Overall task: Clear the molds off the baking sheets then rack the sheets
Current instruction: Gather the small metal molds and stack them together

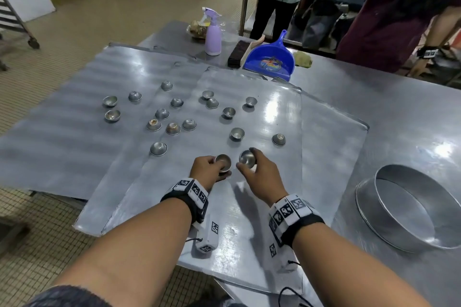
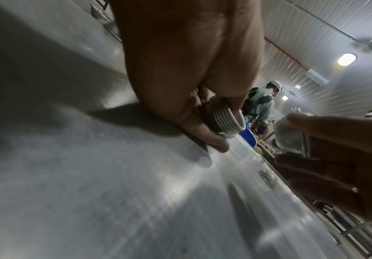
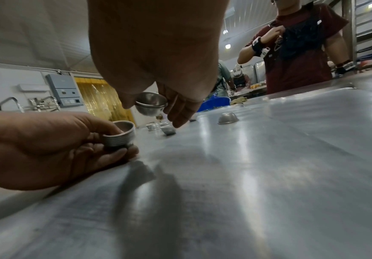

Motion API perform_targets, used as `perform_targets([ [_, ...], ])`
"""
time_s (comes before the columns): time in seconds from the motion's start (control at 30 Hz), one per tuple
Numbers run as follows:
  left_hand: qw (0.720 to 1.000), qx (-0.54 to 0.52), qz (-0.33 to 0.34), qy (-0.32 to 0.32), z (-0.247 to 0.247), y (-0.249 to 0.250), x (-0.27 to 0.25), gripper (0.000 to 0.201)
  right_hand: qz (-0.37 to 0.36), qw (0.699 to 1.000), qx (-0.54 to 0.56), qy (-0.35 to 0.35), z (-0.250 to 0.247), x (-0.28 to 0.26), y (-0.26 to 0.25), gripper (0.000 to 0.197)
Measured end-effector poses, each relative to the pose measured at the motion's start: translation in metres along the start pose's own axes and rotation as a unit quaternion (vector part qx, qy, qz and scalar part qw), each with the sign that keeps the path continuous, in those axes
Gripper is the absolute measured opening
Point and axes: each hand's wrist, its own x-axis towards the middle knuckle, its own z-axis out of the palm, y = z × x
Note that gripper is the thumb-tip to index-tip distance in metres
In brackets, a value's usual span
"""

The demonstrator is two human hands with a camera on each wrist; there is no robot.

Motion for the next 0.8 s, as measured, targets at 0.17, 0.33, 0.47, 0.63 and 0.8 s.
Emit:
perform_targets([
  [0.17,0.999,0.030,-0.011,-0.015,-0.003,0.008,-0.013,0.009,-0.043,0.999,0.020,-0.012,0.009,0.001,-0.016,0.046],
  [0.33,0.989,-0.123,-0.083,0.008,0.005,0.014,-0.019,0.031,-0.033,0.998,-0.005,-0.048,0.024,0.000,-0.012,0.058],
  [0.47,0.984,-0.151,-0.092,0.003,0.005,0.015,-0.021,0.032,-0.029,0.998,0.010,-0.049,0.025,0.001,-0.011,0.061],
  [0.63,0.987,-0.128,-0.099,0.003,0.001,0.010,-0.015,0.034,-0.014,0.996,0.034,-0.077,0.024,0.001,0.001,0.079],
  [0.8,0.994,-0.088,-0.067,-0.009,0.004,0.006,-0.009,0.038,0.052,0.997,0.030,-0.057,0.007,0.008,0.029,0.068],
])
